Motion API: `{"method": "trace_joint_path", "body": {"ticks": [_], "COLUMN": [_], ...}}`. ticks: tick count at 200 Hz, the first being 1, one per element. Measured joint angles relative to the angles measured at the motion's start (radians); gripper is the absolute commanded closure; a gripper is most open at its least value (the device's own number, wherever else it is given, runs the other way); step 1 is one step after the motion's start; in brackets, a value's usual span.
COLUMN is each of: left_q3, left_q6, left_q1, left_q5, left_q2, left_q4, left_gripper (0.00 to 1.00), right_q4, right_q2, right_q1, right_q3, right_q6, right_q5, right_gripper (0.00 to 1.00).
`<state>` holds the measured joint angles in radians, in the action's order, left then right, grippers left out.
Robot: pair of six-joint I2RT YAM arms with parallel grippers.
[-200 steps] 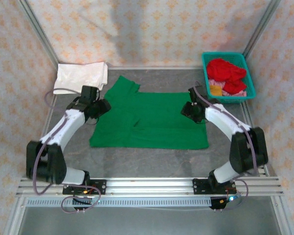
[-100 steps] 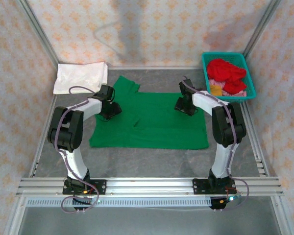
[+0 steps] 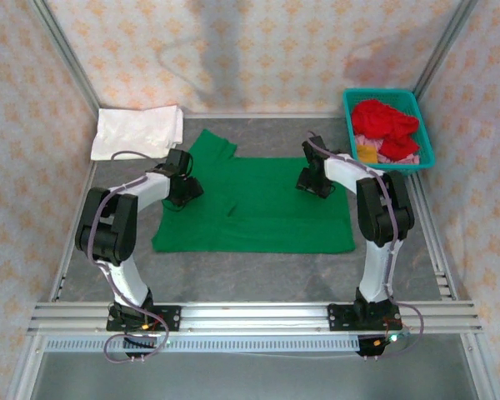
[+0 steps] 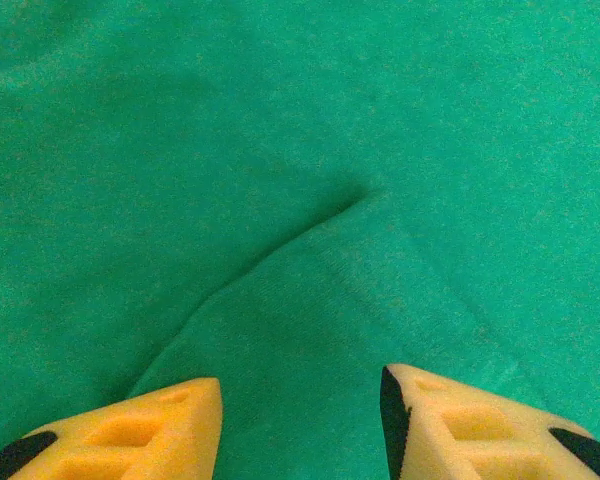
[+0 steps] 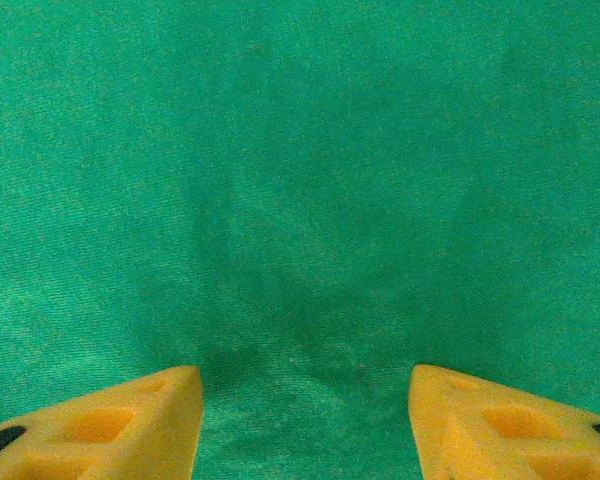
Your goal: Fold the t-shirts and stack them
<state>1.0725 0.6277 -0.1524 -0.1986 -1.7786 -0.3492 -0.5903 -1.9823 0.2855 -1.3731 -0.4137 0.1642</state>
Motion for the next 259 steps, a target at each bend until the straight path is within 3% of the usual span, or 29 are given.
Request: {"method": "trace_joint_path", "body": {"ticks": [12, 28, 57, 109, 136, 169, 259], "left_q3": [0.045, 0.158, 0.521, 1.294, 1.596, 1.641, 1.64], "left_q6": [-0.01, -0.038, -0.124, -0.315, -0.369, -0.378, -0.294], "left_q1": [0.0, 0.0, 0.002, 0.01, 0.016, 0.034, 0.08], "left_q5": [0.023, 0.055, 0.114, 0.185, 0.18, 0.158, 0.03], "left_q2": [0.007, 0.007, -0.073, -0.57, -0.829, -0.942, -1.03], "left_q4": [-0.049, -0.101, -0.179, -0.304, -0.367, -0.372, -0.296], "left_gripper": [0.53, 0.42, 0.37, 0.38, 0.31, 0.29, 0.26], "right_q4": [-0.001, -0.002, 0.011, 0.235, 0.307, 0.355, 0.446], "right_q2": [0.001, 0.008, 0.061, 0.243, 0.29, 0.321, 0.344], "right_q1": [0.0, 0.0, 0.0, 0.0, 0.0, 0.0, 0.0], "right_q3": [-0.007, -0.017, -0.017, 0.119, 0.186, 0.236, 0.301], "right_q6": [0.005, 0.011, 0.023, 0.054, 0.08, 0.102, 0.082], "right_q5": [0.0, 0.001, 0.01, 0.081, 0.118, 0.148, 0.249], "right_gripper": [0.42, 0.42, 0.42, 0.38, 0.38, 0.38, 0.37]}}
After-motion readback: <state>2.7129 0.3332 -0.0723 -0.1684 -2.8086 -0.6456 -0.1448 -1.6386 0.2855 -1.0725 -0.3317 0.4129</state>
